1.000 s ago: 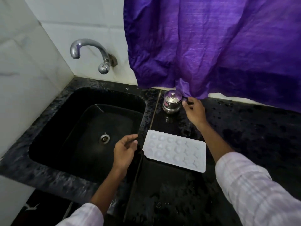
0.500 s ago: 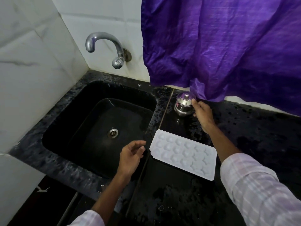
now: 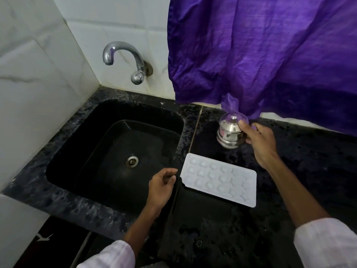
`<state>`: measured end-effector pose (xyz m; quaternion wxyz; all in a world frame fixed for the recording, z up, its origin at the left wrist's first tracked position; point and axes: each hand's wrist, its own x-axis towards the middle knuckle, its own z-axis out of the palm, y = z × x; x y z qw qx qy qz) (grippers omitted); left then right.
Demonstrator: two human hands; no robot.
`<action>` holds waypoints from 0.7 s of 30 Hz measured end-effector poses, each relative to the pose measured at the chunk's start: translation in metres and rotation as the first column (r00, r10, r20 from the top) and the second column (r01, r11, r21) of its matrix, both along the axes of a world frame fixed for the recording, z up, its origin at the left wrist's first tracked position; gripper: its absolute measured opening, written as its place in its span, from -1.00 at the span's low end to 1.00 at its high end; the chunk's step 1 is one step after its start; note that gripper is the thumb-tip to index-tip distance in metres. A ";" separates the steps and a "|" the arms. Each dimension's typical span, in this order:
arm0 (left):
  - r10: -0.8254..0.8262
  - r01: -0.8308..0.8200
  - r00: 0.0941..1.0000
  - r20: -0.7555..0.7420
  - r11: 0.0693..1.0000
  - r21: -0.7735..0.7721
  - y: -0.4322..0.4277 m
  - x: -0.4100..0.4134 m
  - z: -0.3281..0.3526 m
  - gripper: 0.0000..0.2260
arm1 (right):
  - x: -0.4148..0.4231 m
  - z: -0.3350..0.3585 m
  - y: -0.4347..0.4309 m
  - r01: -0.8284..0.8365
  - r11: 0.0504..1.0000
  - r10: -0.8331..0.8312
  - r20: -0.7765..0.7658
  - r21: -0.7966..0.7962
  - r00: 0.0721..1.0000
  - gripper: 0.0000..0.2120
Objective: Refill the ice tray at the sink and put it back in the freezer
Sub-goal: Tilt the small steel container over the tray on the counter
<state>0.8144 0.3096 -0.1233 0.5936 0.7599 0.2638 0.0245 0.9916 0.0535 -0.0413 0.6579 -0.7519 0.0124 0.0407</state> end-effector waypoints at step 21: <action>-0.160 0.163 0.986 -0.055 0.985 0.053 0.004 0.026 -0.003 -0.73 | -0.085 0.006 0.029 -0.004 0.931 0.043 0.097 -0.366 0.994 -0.42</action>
